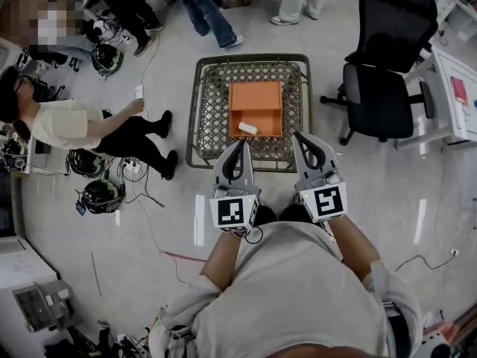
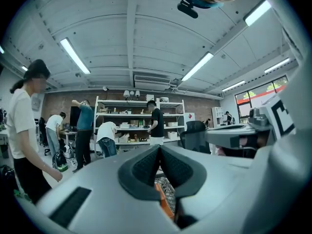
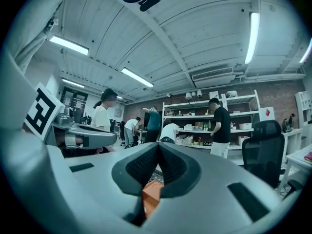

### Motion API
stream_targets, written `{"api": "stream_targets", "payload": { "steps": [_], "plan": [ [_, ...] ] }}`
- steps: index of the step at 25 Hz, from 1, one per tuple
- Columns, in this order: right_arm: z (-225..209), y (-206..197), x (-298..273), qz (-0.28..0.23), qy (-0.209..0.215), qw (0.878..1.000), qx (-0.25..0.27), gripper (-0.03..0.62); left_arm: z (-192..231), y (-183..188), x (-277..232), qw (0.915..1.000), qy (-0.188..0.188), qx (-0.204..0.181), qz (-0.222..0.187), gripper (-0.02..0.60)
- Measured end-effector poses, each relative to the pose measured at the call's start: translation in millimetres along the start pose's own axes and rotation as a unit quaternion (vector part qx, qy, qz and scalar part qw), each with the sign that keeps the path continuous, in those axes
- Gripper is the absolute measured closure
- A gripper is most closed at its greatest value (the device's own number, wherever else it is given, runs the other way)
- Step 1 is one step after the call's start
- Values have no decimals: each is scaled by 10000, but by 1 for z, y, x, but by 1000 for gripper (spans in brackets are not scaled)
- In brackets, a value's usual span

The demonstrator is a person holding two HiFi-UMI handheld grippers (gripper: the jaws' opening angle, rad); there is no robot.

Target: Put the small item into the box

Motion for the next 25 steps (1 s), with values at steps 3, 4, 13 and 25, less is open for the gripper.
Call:
{"api": "stream_targets", "payload": {
  "steps": [3,4,13,25],
  "plan": [
    [11,2,-4,-15,-29,10000,37,591,12,-3,6,10000,-13,3,-20,575],
    [14,2,-6,-10,-35,10000,36,591,15,-4,6,10000,-22,1,-32,575],
    [23,2,-20,91,54,9999,-45,591,24,-7,1,9999,-96,56,-113,575],
    [18,1,-28,175,-18,9998,-41,591,23,-11,-11,9997,-198,90,-105,575]
  ]
}}
Point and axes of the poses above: the fingertips, and each gripper's own axes: x backward along the fingers, z to its left, y out of its top, the point moved 8 cm from there along x, backward along the fingers, and after that the axes turned 14 degrees about -x, right-handed, at the moved point
